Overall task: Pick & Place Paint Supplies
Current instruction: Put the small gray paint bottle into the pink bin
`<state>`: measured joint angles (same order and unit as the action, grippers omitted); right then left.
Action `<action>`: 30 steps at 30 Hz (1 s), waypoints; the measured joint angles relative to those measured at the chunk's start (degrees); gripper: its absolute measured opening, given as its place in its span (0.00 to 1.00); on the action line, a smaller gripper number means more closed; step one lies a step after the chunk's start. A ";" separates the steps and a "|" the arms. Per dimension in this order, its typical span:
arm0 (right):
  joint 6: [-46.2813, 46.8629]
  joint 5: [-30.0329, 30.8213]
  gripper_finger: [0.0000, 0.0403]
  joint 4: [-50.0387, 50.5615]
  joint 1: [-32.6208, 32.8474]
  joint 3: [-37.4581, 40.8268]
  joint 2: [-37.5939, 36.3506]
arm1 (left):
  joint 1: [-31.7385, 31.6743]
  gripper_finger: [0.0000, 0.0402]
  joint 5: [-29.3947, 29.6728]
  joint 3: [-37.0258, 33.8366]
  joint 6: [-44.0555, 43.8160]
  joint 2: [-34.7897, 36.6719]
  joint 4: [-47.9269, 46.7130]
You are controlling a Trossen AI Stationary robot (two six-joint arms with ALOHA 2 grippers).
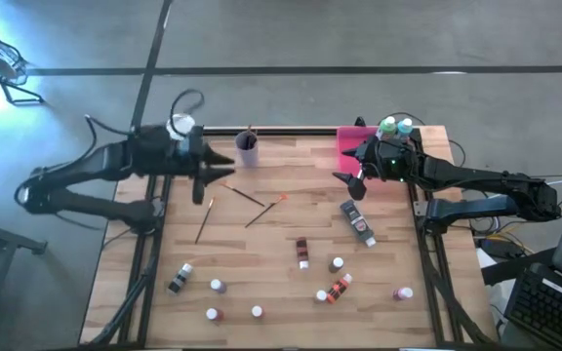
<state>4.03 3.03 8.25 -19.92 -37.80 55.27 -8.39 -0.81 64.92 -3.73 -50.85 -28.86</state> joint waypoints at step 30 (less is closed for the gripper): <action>0.00 0.02 0.90 0.00 0.00 0.00 0.00 | 39.67 0.29 8.97 22.14 -79.12 -26.21 -59.63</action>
<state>4.03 3.05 8.25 -19.92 -37.80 55.27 31.28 8.16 87.07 -82.85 -77.06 -88.50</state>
